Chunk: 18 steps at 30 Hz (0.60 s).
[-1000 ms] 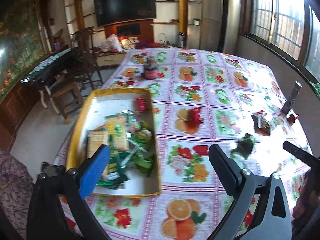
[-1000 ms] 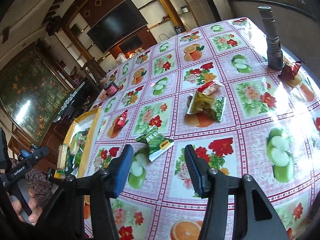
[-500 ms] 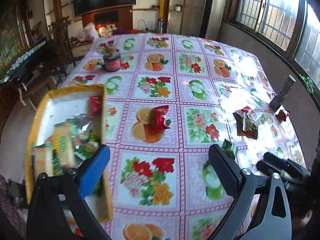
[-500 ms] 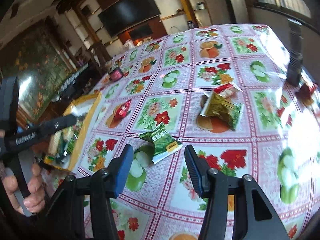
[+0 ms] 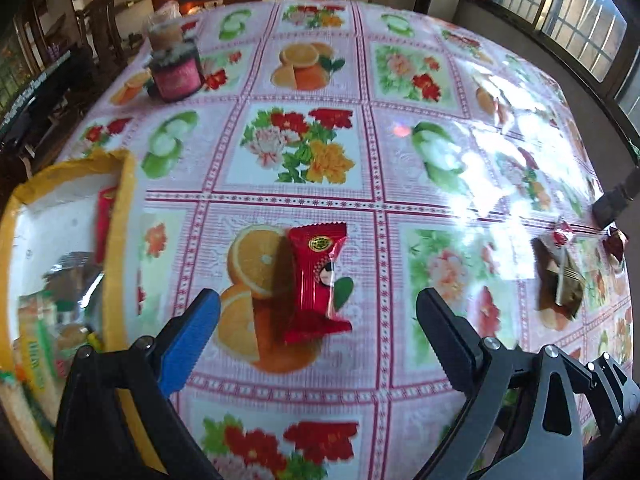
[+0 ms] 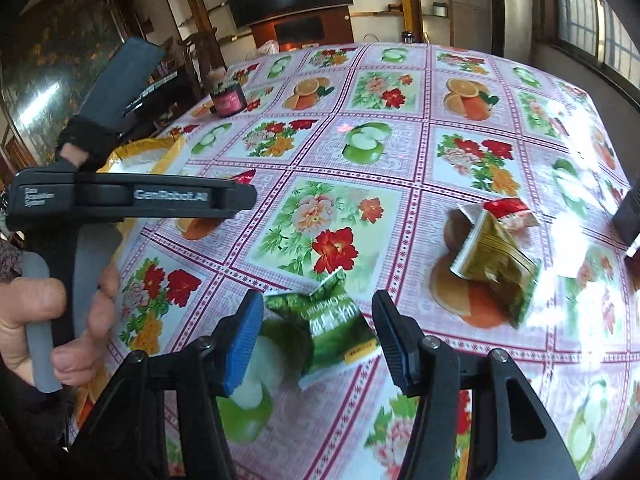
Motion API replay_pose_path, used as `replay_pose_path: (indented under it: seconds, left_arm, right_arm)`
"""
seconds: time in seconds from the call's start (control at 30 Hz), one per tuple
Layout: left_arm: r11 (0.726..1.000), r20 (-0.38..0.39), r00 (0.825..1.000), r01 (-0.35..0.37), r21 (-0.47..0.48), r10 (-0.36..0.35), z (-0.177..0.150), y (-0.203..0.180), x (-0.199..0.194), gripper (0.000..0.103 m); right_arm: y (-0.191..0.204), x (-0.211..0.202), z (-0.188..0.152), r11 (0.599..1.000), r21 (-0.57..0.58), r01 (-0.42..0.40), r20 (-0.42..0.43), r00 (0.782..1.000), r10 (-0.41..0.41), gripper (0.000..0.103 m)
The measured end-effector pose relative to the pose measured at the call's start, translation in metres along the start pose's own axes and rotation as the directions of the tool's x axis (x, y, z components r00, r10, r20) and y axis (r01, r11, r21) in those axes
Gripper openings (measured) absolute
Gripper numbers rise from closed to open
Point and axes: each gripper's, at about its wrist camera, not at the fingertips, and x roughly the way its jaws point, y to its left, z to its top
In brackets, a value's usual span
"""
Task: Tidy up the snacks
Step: 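Grasp the red candy pack with the left tool while the right tool grasps a green snack bag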
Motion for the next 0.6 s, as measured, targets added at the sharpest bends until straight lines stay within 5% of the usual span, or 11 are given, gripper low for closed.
replay_pose_path:
  seconds: [0.1, 0.13, 0.2, 0.27, 0.33, 0.6]
  left_arm:
    - [1.000, -0.007, 1.000, -0.004, 0.016, 0.004, -0.002, -0.001, 0.009, 0.094]
    - [1.000, -0.017, 1.000, 0.003, 0.030, -0.003, -0.005, -0.003, 0.014, 0.084]
    - [0.998, 0.012, 1.000, -0.018, 0.059, 0.017, -0.007, -0.008, 0.013, 0.077]
    - [0.998, 0.031, 1.000, -0.002, 0.069, 0.000, -0.007, -0.009, 0.008, 0.040]
    - [0.998, 0.026, 0.999, 0.042, 0.056, -0.044, -0.007, -0.006, 0.003, 0.020]
    - [0.996, 0.061, 0.995, 0.082, 0.045, -0.085, -0.025, 0.000, -0.032, 0.020]
  right_arm:
    - [0.003, 0.010, -0.001, 0.999, -0.031, 0.032, -0.022, 0.999, -0.032, 0.056]
    - [0.005, 0.012, -0.001, 0.998, -0.038, 0.045, -0.032, 0.998, -0.046, 0.055]
    - [0.005, 0.018, -0.004, 0.993, -0.055, 0.101, -0.051, 0.993, -0.104, 0.039]
    - [0.004, 0.018, -0.004, 0.991, -0.063, 0.121, -0.043, 0.991, -0.124, 0.032]
    - [-0.002, 0.014, -0.004, 0.994, -0.021, 0.104, -0.041, 0.994, -0.105, 0.032]
    - [-0.023, -0.036, -0.014, 0.992, 0.127, 0.012, 0.051, 0.999, -0.019, 0.031]
